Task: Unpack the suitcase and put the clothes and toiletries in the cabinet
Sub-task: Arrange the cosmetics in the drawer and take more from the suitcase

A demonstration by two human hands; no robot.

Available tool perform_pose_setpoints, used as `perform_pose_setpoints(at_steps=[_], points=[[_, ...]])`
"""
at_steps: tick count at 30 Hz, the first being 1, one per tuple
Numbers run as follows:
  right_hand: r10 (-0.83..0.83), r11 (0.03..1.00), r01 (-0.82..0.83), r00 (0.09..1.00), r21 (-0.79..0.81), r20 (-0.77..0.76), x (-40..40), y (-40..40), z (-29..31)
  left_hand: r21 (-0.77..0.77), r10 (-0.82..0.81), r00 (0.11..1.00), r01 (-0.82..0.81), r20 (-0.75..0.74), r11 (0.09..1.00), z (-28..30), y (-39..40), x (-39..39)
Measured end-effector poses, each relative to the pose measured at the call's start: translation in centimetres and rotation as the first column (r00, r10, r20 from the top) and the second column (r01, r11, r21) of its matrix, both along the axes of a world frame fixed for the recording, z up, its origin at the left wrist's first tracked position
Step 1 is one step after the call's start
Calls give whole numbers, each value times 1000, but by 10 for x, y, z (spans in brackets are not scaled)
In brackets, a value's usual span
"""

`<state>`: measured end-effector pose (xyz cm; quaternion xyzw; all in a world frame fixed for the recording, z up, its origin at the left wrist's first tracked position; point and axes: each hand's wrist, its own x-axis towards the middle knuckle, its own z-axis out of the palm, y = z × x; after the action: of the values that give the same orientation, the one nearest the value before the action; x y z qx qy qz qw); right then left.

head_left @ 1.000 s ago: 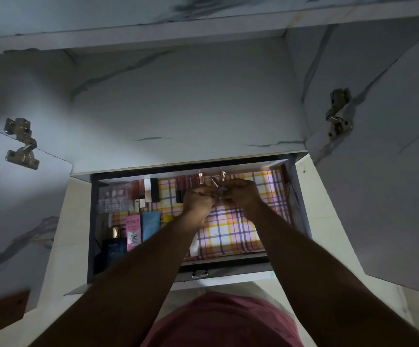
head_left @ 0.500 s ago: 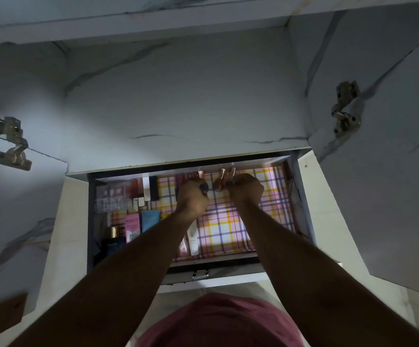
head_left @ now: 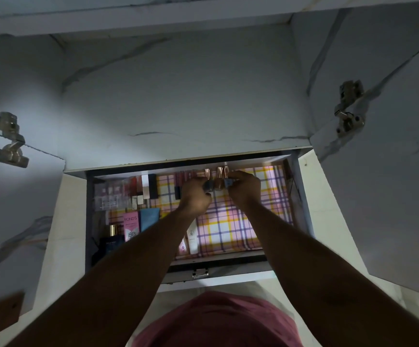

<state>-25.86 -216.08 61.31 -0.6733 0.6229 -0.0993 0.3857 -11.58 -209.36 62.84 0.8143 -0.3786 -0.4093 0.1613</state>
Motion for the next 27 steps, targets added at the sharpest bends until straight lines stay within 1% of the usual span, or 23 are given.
perform_pose_setpoints(at_steps=[3,8,13,16,19,23,27], points=[[88,996,-88,996,-11,4,0,0,0,-22,-32,999,32,-7,999,-6,7,-1],[107,994,-107,994,-1,26,0,-3,0,-48,-65,998,66,22,997,-7,11,-4],[118,993,-118,993,-7,19,-2,-4,2,-13,-127,990,128,64,992,-5,13,-5],[222,972,-225,974,-73,-47,-2,0,6,-24,-231,964,236,129,971,2,17,-9],[321,935,-332,942,-125,-99,-4,7,5,-52,-306,939,317,155,947,3,23,-12],[378,900,-398,916,-179,-135,-3,11,4,14,-299,942,300,151,954,1,26,-16],[360,907,-386,918,-168,-168,-3,7,5,24,-283,949,283,141,959,2,22,-21]])
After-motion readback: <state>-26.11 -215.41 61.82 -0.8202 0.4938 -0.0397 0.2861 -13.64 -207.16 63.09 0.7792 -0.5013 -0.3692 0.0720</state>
